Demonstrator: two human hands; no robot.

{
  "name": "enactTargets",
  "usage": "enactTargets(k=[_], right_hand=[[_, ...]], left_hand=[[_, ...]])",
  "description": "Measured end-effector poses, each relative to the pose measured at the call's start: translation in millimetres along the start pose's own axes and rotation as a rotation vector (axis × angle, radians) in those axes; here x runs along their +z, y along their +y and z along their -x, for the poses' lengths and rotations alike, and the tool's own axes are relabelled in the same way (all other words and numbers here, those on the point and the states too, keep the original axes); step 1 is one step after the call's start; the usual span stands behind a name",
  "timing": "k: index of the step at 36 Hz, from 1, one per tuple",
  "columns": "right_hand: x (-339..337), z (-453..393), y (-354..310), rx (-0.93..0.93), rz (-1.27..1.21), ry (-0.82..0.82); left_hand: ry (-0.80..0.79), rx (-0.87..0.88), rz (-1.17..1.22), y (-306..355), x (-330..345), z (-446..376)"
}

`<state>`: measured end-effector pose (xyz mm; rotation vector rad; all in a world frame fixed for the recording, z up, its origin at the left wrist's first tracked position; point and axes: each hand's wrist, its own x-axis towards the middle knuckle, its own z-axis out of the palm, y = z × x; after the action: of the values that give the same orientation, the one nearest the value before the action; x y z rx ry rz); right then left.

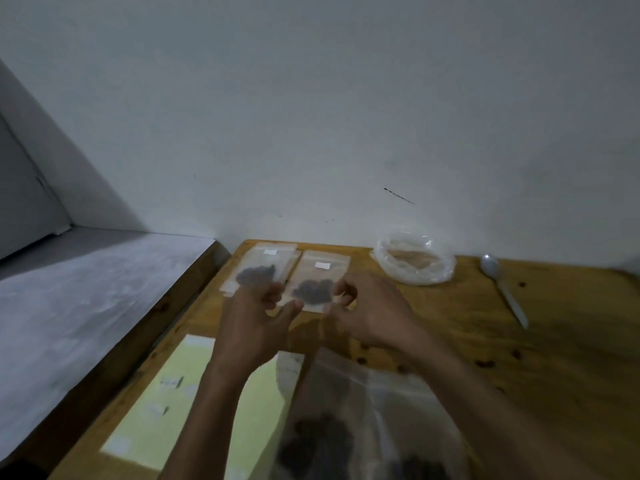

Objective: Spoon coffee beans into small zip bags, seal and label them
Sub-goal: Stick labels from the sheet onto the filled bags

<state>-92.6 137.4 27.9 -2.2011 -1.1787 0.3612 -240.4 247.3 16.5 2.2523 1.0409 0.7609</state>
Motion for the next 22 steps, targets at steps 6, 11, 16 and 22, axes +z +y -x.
enactTargets(k=[6, 11, 16, 22], right_hand=[[-37, 72, 47, 0.119, 0.063, -0.003], [-48, 122, 70, 0.31, 0.137, -0.071], [-34, 144, 77, 0.361, 0.049, -0.062], [-22, 145, 80, 0.374, -0.085, 0.04]], left_hand=[[-0.157, 0.016, -0.042, 36, 25, 67], [-0.332, -0.07, -0.378, 57, 52, 101], [-0.291, -0.03, -0.4, 56, 70, 118], [-0.279, -0.099, -0.131, 62, 68, 124]])
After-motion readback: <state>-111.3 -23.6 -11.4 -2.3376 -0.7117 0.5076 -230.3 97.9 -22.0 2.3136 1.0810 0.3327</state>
